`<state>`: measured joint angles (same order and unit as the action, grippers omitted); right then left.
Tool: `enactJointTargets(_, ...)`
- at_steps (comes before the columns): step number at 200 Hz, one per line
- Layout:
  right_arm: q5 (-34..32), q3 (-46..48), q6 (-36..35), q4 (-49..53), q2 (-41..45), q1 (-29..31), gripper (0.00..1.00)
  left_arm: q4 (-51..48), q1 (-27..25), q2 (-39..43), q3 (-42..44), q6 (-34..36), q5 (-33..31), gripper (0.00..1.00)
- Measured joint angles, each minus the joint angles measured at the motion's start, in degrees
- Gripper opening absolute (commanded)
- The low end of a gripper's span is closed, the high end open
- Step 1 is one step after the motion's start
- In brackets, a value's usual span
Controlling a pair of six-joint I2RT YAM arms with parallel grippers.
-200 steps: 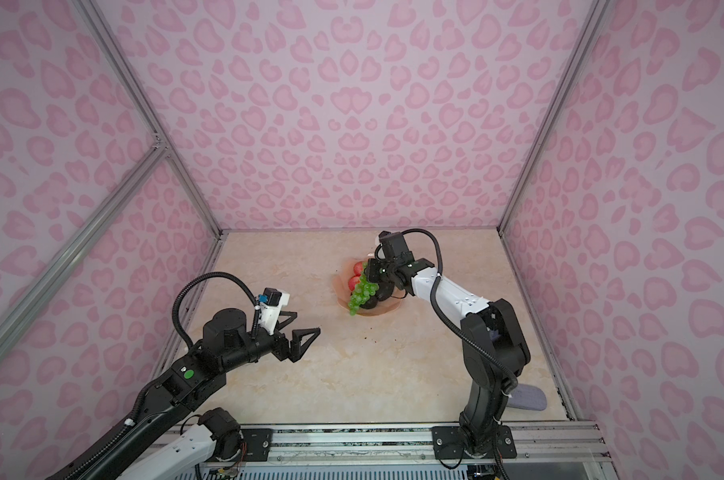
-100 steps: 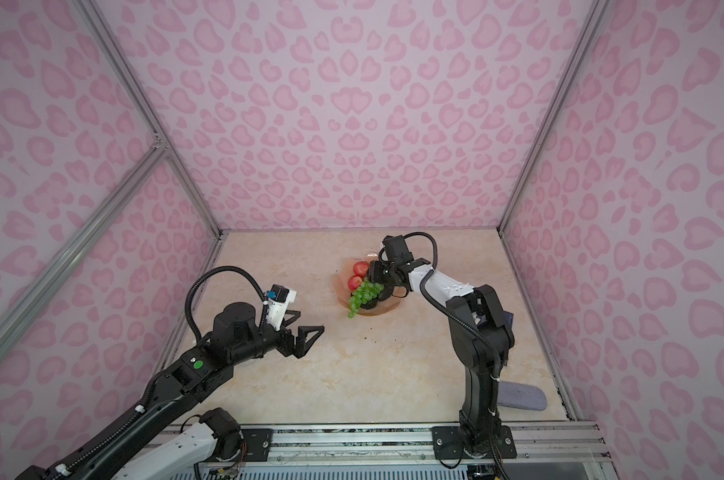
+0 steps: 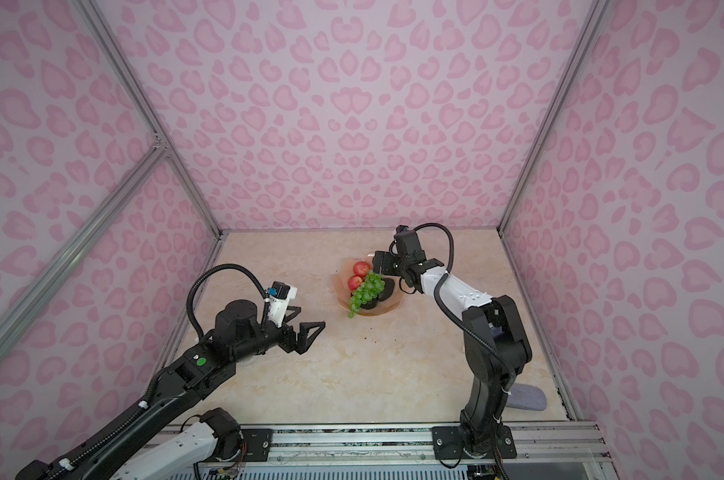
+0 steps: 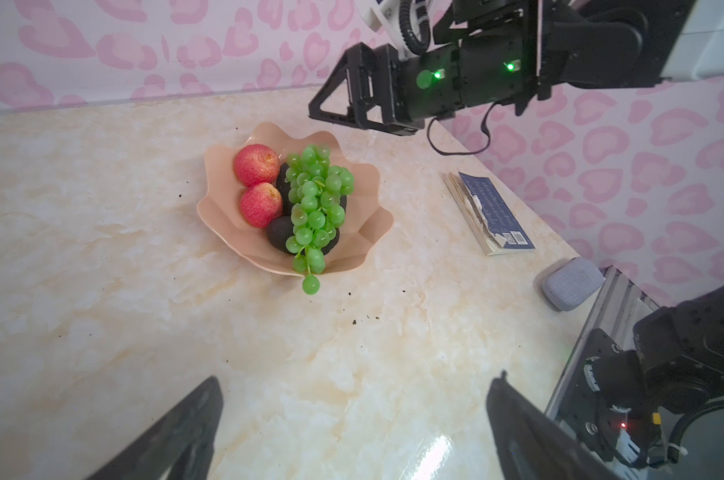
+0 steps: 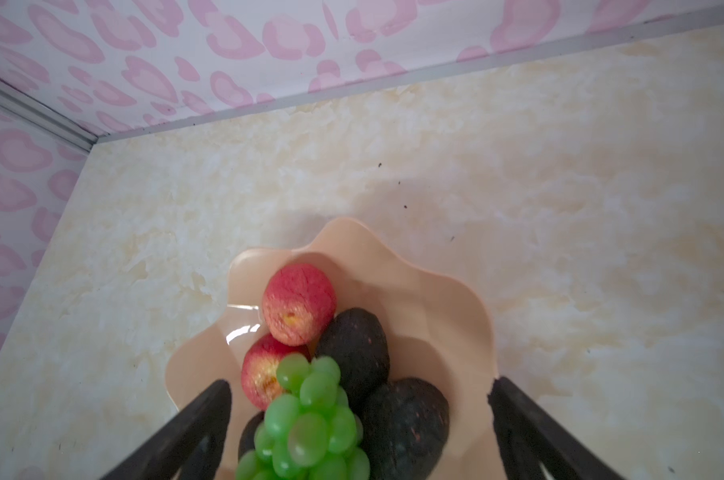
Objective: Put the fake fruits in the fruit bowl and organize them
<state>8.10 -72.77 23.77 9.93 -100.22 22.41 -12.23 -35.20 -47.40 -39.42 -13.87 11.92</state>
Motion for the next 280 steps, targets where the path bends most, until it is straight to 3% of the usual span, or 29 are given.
enactJointTargets(49, -5.5, 19.1, -3.1, -3.6, 21.0, 1.6, 0.98, 1.1, 0.0, 2.0, 1.6, 0.6, -6.7, 0.97)
enactJointTargets(94, -20.1, 38.9, -9.2, -10.8, 40.9, 0.9, 0.98, 16.0, 0.7, 4.8, 13.9, 5.5, -27.0, 0.97)
enactJointTargets(117, -27.7, 46.6, -13.6, -16.6, 48.1, -1.1, 0.98, 24.9, 5.9, 2.2, 18.2, 8.1, -34.5, 0.97)
enactJointTargets(135, -32.1, 51.4, -16.2, -21.3, 50.4, -3.7, 0.98, 31.7, 12.6, -1.1, 21.0, 9.2, -36.7, 0.97)
enactJointTargets(151, -34.5, 54.8, -17.4, -26.2, 50.1, -7.2, 0.98, 37.0, 19.9, -4.9, 24.1, 9.1, -36.2, 0.97)
enactJointTargets(167, -35.2, 57.2, -18.5, -32.4, 46.9, -10.8, 0.98, 42.4, 23.8, -8.3, 26.9, 8.9, -36.1, 0.97)
enactJointTargets(195, -33.3, 58.6, -20.9, -43.6, 36.7, -14.3, 0.98, 50.2, 27.1, -14.9, 28.1, 8.4, -35.3, 0.98)
enactJointTargets(249, -26.8, 57.7, -24.9, -62.7, 16.9, -15.7, 0.99, 63.6, 30.2, -28.2, 25.9, 9.4, -34.1, 0.98)
enactJointTargets(280, -25.4, 58.1, -25.3, -70.9, 10.6, -15.8, 1.0, 67.7, 31.7, -36.3, 23.9, 9.9, -32.0, 0.97)
